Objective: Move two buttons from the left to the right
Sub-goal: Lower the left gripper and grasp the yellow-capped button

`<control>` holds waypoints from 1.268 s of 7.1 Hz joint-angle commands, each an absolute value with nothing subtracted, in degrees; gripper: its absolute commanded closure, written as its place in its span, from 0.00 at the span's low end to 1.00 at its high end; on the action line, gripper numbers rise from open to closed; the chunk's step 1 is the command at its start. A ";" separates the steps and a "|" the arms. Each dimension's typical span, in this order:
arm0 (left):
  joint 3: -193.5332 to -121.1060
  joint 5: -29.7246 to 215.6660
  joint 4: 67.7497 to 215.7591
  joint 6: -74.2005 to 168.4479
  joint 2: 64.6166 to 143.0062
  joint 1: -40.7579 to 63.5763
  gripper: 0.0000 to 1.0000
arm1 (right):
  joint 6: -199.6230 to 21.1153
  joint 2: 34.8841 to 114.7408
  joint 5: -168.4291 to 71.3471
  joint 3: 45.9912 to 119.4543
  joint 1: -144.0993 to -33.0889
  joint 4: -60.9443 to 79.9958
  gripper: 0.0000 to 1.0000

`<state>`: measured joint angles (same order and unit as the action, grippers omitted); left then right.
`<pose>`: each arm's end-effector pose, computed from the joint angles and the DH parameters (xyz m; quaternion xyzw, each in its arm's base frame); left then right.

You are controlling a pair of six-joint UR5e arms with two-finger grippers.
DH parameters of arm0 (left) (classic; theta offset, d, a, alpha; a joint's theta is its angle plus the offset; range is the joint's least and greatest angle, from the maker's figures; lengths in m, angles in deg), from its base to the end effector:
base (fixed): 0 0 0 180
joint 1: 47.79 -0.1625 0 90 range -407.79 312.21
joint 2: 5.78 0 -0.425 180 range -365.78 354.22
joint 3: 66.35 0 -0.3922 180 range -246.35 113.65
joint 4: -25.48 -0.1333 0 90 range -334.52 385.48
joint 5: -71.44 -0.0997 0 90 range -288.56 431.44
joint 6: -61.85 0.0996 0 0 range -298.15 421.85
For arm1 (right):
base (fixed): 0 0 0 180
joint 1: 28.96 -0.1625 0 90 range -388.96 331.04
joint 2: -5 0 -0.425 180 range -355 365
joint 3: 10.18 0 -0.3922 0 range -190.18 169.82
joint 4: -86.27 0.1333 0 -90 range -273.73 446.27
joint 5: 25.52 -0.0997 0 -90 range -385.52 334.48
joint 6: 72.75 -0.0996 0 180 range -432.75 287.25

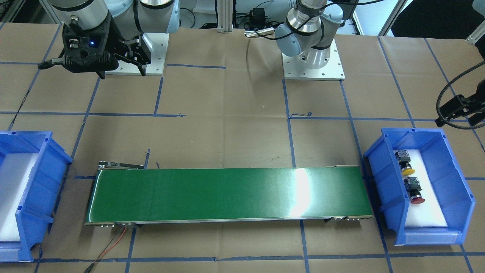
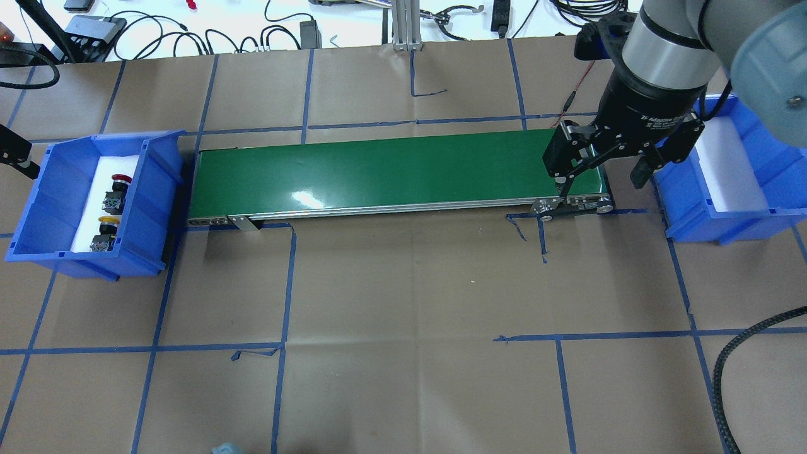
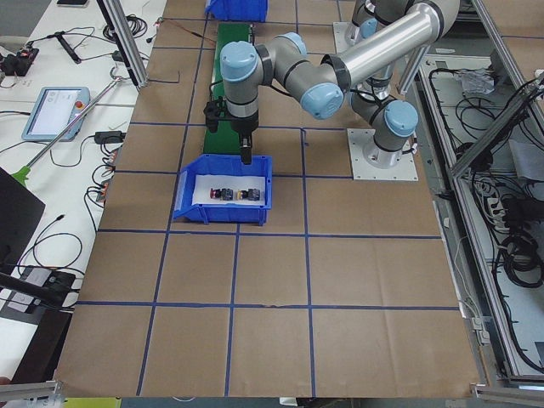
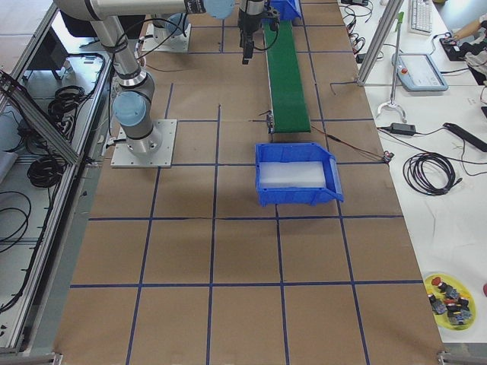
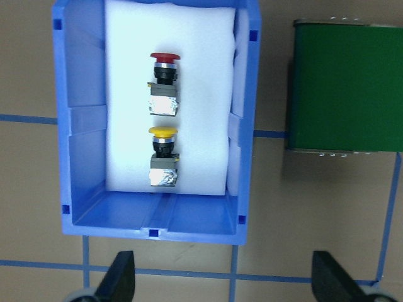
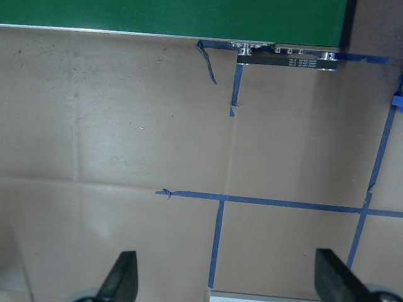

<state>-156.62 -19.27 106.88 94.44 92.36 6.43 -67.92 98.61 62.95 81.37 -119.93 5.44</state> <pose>0.2134 -0.5219 0.4266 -0.0278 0.9996 0.0021 0.0061 0.1436 -0.4494 0.4896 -0.0497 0.9968 0.0615 0.0154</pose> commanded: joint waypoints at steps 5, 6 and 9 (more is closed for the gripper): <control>-169.33 -18.47 87.82 94.90 97.75 6.62 0.01 | -67.83 98.61 62.99 81.13 -119.84 5.41 0.00; -171.62 -18.47 83.96 94.99 98.19 6.70 0.01 | -67.83 98.61 63.07 81.05 -119.84 5.41 0.00; -172.52 -18.74 81.74 97.35 100.64 6.36 0.01 | -67.92 98.61 63.07 81.05 -119.84 5.33 0.00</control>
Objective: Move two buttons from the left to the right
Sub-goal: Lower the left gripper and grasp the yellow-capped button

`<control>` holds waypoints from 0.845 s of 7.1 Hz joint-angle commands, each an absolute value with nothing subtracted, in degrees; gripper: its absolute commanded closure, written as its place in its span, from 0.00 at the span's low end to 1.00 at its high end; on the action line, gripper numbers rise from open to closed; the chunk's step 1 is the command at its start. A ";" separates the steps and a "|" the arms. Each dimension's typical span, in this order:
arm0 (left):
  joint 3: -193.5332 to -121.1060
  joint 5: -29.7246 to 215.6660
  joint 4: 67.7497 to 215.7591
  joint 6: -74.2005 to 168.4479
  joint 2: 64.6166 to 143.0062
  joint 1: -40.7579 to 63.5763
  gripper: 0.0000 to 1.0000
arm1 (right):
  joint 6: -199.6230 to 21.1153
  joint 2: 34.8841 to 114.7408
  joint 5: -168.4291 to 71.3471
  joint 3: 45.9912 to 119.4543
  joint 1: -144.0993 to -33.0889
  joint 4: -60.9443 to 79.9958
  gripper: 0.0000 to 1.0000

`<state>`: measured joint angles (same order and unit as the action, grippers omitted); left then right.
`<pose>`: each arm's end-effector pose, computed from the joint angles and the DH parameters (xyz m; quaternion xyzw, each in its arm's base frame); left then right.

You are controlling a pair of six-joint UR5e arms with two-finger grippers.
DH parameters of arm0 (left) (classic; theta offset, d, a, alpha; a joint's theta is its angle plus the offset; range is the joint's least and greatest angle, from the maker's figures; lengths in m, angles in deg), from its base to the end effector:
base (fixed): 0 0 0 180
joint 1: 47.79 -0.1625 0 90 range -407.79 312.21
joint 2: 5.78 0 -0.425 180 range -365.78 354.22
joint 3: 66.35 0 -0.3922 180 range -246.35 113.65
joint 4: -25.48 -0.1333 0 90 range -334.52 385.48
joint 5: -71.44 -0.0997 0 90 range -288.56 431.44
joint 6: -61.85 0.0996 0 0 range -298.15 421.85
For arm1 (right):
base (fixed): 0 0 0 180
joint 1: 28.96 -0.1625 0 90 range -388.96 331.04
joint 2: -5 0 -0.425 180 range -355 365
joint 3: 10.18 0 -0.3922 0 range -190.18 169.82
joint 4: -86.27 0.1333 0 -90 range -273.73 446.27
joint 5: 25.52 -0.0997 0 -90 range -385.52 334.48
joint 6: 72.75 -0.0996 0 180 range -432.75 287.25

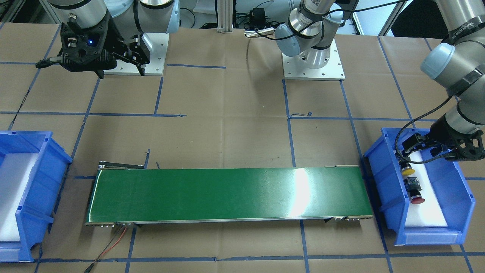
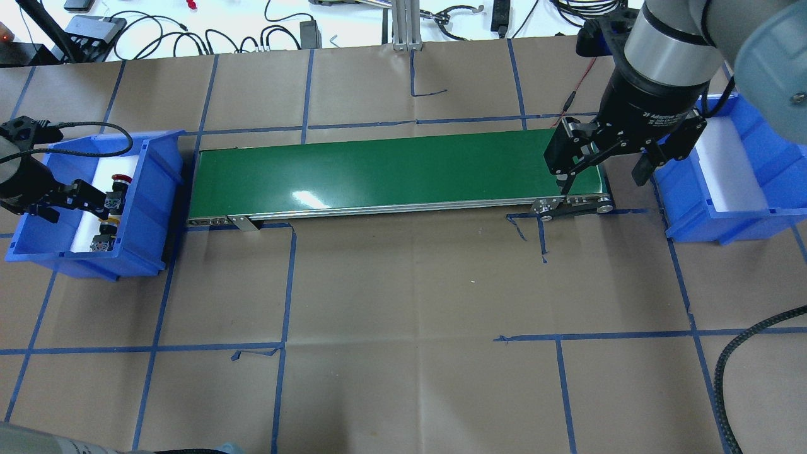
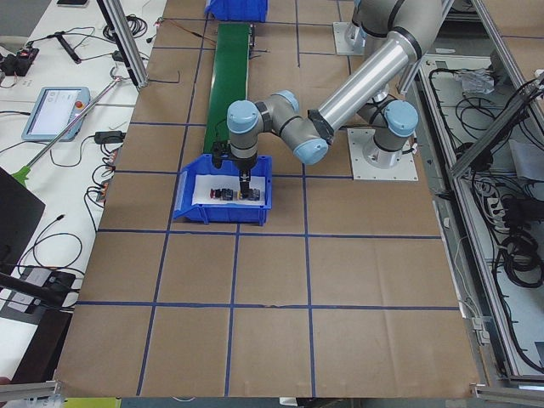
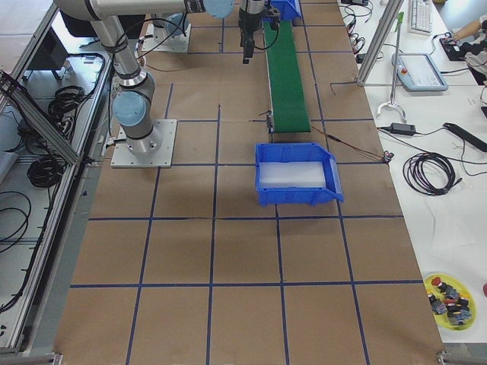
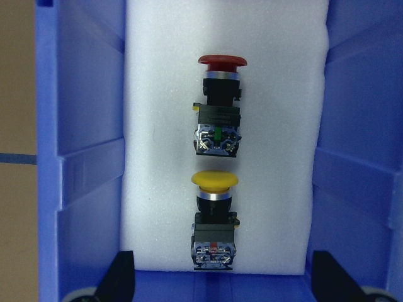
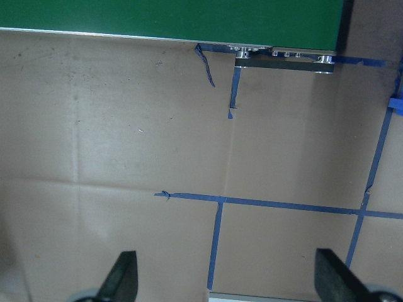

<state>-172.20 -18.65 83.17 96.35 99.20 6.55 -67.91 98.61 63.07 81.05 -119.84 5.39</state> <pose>0.2118 -0.5236 0.2751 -0.0101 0.9999 -0.0101 0.0081 0.1427 -0.4503 0.4924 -0.0491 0.9970 0.0583 0.0143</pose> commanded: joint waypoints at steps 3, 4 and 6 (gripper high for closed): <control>-173.31 -19.00 79.80 97.45 103.37 6.35 0.01 | -67.92 98.61 62.99 81.05 -119.84 5.41 0.00; -173.92 -19.09 77.62 97.45 104.16 6.35 0.01 | -67.92 98.61 62.99 81.05 -119.84 5.33 0.00; -175.50 -19.18 76.37 97.45 104.78 6.35 0.01 | -67.92 98.61 62.99 81.05 -119.75 5.33 0.00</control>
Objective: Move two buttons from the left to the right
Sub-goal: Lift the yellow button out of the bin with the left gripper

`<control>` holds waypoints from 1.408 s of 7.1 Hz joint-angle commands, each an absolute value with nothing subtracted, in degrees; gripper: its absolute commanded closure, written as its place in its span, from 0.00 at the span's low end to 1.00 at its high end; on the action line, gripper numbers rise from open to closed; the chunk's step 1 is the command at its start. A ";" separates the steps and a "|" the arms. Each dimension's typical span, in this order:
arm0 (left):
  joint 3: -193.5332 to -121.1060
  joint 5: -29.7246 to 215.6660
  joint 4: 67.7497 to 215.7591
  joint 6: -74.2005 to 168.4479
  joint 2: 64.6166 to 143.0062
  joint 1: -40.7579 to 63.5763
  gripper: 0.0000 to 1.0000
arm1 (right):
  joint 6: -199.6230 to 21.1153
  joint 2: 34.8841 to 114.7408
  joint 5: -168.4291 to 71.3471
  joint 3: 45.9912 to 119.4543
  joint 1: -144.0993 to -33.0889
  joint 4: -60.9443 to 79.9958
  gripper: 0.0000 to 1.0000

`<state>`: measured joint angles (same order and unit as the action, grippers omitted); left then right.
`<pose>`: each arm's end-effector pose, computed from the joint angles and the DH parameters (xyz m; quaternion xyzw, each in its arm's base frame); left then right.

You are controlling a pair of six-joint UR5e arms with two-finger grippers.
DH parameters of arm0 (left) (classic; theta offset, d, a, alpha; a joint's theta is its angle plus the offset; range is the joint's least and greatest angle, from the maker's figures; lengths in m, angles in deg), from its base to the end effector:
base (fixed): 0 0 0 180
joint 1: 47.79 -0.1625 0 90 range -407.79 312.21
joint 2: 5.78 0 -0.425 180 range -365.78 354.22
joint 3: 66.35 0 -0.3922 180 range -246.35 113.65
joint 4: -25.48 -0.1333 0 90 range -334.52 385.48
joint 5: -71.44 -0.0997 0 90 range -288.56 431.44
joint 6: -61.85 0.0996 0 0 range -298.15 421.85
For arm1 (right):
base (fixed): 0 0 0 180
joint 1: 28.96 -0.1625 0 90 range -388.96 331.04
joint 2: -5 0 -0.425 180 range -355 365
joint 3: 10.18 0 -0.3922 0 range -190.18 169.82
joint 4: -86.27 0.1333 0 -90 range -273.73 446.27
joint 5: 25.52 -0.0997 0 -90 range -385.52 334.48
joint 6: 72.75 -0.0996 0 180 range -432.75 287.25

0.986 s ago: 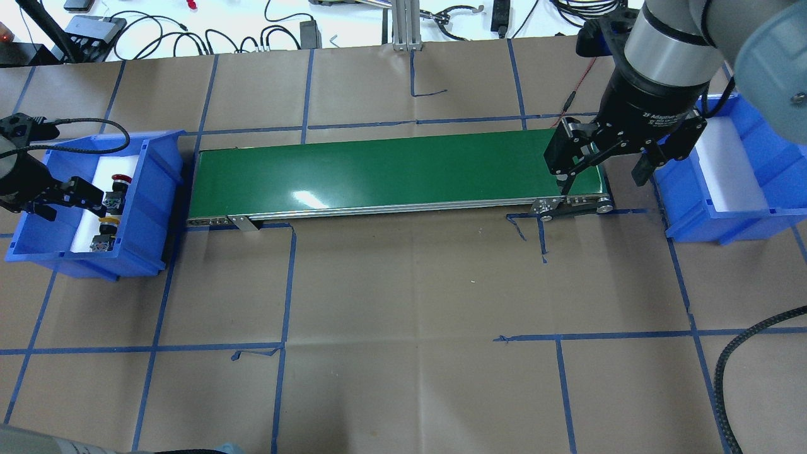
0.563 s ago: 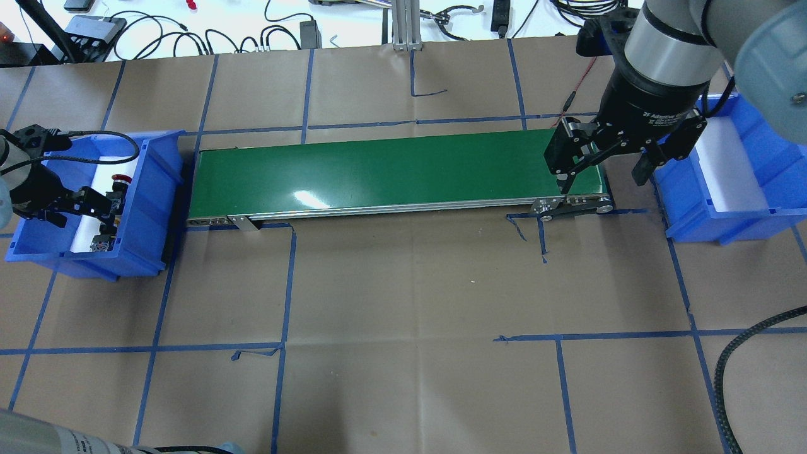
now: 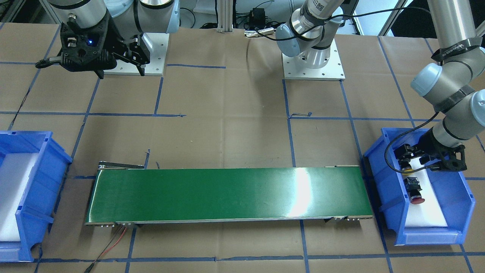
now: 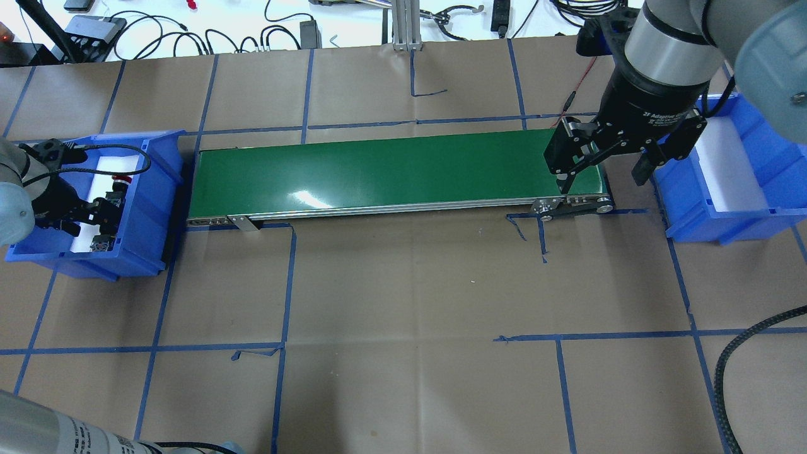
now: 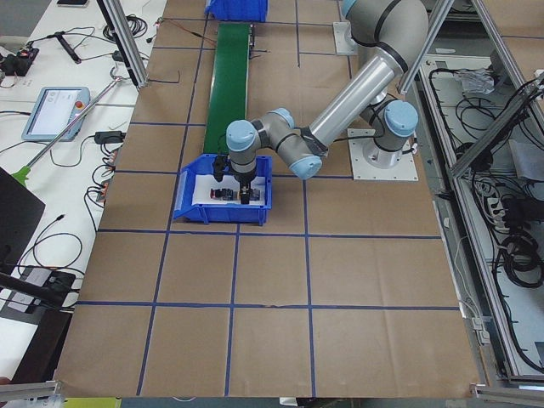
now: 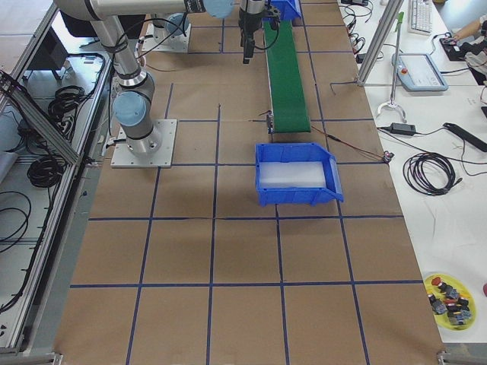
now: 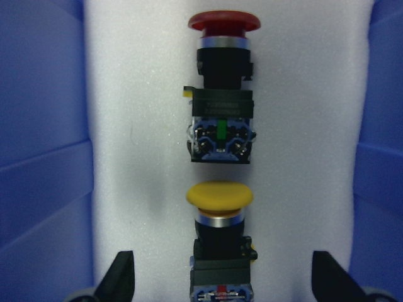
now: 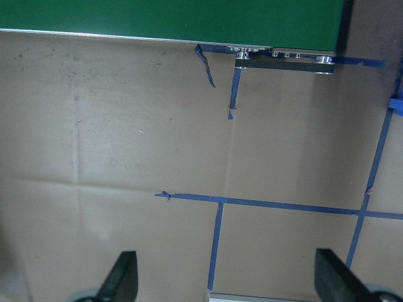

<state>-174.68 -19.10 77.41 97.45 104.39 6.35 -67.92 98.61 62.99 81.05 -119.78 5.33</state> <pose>0.2163 -0.5253 0.2169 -0.0023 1.0000 0.0058 0.0016 0.1424 -0.4506 0.4925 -0.0484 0.9970 0.0578 0.0150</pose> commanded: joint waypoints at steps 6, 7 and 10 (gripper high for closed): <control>-174.63 -19.18 76.45 96.13 104.79 6.35 0.86 | -68.01 98.61 63.07 80.87 -119.84 5.41 0.00; -174.11 -19.26 76.63 96.57 104.35 6.35 0.88 | -68.01 98.61 63.07 80.87 -119.84 5.41 0.00; -162.30 -19.27 88.50 96.92 102.07 6.44 0.89 | -67.92 98.61 62.99 80.96 -119.84 5.41 0.00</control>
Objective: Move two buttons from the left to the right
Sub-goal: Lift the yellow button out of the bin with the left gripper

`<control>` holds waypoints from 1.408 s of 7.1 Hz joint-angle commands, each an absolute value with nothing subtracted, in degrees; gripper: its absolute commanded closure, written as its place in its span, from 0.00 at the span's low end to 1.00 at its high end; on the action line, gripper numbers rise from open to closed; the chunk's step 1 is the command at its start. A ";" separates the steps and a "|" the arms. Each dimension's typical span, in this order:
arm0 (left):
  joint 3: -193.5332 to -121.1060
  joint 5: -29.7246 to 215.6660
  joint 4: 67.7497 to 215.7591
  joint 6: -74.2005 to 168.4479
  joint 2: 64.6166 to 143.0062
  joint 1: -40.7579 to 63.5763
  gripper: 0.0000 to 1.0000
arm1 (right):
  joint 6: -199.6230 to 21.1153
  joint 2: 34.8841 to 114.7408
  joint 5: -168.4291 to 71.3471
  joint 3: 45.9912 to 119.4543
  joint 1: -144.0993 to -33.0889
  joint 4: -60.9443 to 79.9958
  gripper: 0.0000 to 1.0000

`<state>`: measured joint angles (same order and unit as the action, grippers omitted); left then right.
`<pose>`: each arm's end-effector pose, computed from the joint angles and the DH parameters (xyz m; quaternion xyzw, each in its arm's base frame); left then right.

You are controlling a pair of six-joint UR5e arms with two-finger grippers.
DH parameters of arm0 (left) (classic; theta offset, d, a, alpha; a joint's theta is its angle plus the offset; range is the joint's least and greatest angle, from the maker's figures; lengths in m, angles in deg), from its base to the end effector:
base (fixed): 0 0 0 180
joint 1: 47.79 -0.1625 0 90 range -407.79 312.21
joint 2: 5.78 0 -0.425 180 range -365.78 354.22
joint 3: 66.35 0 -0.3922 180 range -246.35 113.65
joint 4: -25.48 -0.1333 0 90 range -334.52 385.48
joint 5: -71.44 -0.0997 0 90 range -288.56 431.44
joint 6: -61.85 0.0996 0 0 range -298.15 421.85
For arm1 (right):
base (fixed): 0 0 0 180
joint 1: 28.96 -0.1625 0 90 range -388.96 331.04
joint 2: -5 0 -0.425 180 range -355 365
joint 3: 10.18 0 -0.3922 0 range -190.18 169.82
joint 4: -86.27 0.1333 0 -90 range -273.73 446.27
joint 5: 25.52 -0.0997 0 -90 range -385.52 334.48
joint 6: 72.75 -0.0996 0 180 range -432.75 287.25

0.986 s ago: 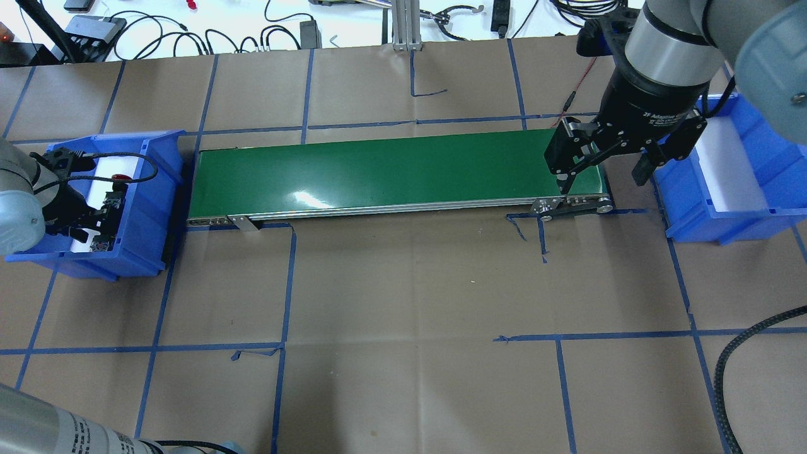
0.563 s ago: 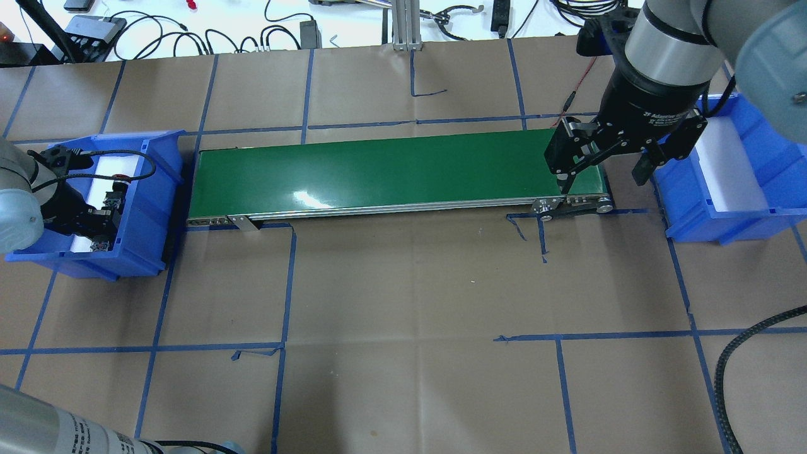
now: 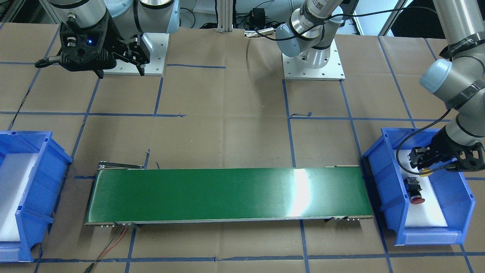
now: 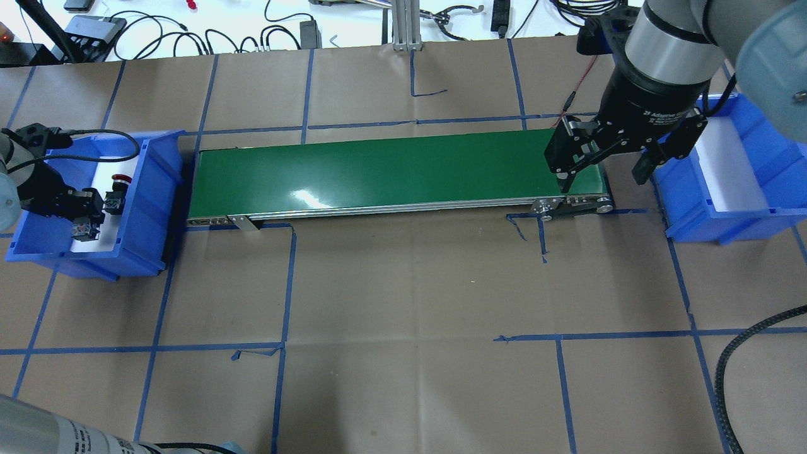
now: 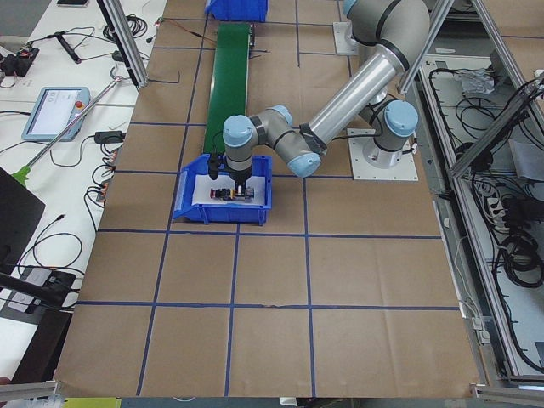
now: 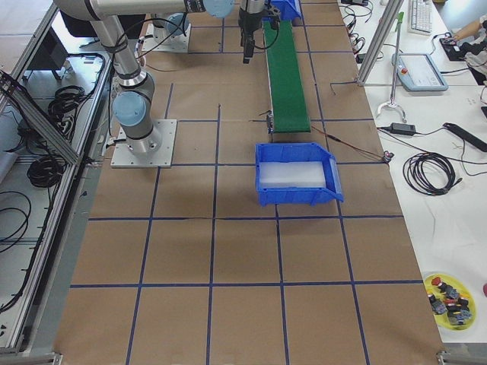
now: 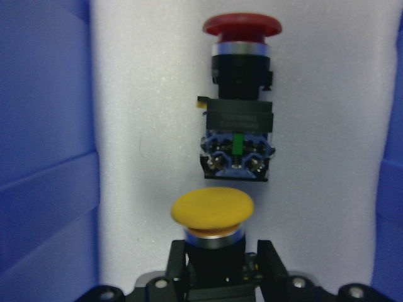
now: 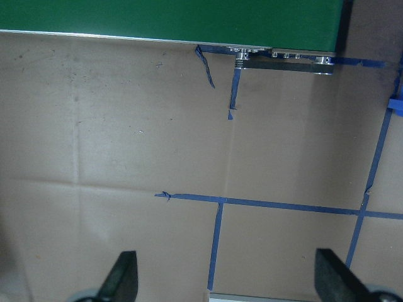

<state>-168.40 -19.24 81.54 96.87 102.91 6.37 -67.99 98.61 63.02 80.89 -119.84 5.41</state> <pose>0.2316 -0.5462 0.2707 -0.0073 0.9996 -0.0193 0.0210 0.1428 -0.4505 0.4937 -0.0484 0.9971 0.0571 0.0147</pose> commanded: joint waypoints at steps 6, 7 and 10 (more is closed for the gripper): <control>-142.12 -20.75 107.30 93.25 103.47 18.19 0.89 | -68.01 98.70 62.90 81.14 -119.93 5.41 0.00; -141.94 -20.67 107.39 89.84 103.99 20.66 0.89 | -68.01 98.70 62.90 80.96 -119.93 5.41 0.00; -144.21 -20.58 106.95 76.65 107.14 31.81 0.89 | -68.01 98.61 62.90 81.05 -119.93 5.41 0.00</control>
<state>-143.25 -20.62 107.28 81.29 105.70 27.33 -68.01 98.65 62.90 81.01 -119.93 5.41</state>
